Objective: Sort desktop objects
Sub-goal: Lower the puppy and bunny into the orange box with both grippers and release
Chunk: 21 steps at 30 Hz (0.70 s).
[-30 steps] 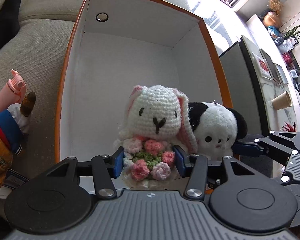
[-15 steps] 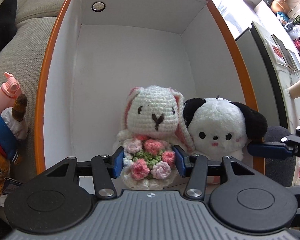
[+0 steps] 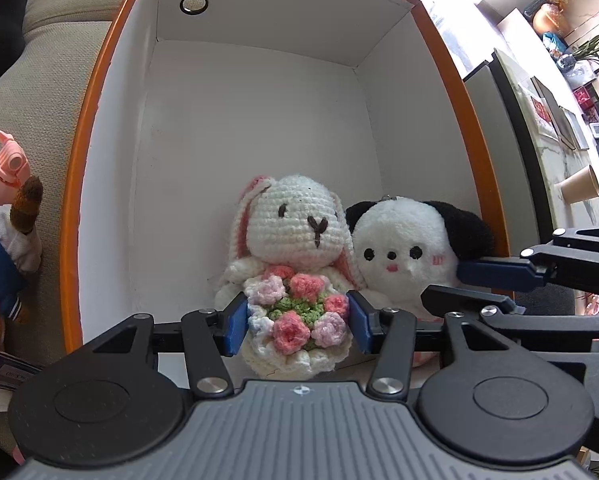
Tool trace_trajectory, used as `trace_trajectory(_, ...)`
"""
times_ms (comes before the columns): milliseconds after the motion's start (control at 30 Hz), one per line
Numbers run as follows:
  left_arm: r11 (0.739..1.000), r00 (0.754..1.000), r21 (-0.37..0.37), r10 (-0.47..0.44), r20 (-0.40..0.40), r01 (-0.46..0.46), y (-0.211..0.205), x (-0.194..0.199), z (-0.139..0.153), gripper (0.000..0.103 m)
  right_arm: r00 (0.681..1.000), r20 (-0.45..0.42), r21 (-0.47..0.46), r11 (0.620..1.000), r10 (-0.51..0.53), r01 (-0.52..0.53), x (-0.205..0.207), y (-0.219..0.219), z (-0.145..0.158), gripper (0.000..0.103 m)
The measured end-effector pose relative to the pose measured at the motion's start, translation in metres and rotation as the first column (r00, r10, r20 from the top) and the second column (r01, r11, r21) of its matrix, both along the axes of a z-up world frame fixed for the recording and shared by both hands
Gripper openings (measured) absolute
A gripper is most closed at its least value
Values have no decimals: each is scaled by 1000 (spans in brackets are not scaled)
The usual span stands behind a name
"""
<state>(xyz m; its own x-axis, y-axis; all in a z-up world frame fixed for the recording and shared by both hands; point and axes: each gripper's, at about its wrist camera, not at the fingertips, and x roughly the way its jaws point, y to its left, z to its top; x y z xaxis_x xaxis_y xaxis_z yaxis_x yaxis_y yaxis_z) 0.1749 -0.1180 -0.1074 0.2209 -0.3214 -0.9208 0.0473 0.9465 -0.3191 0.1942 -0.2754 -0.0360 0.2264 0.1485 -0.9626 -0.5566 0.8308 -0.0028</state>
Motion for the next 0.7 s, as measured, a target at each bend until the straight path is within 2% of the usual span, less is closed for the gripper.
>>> trace_trajectory(100, 1000, 1000, -28, -3, -7, 3, 9, -2, 1, 57, 1000, -26, 3, 1000, -8, 8, 2, -2, -9, 25)
trace_trajectory(200, 999, 1000, -34, -10, -10, 10, 9, -2, 2, 56, 998, -59, 35, 999, -32, 34, 5, -7, -15, 17)
trace_trajectory(400, 999, 999, -25, -35, -22, 34, -2, 3, -5, 55, 999, -33, 23, 1000, -11, 12, 1, -4, -18, 15)
trace_trajectory(500, 999, 999, -20, -39, -22, 38, 0, 1, -4, 59, 999, -26, 27, 999, -21, 21, 0, -2, -14, 15)
trace_trajectory(700, 995, 997, -58, -80, -9, 79, 3, -2, 4, 73, 1000, 15, 46, 999, -19, 18, -9, -8, 4, 17)
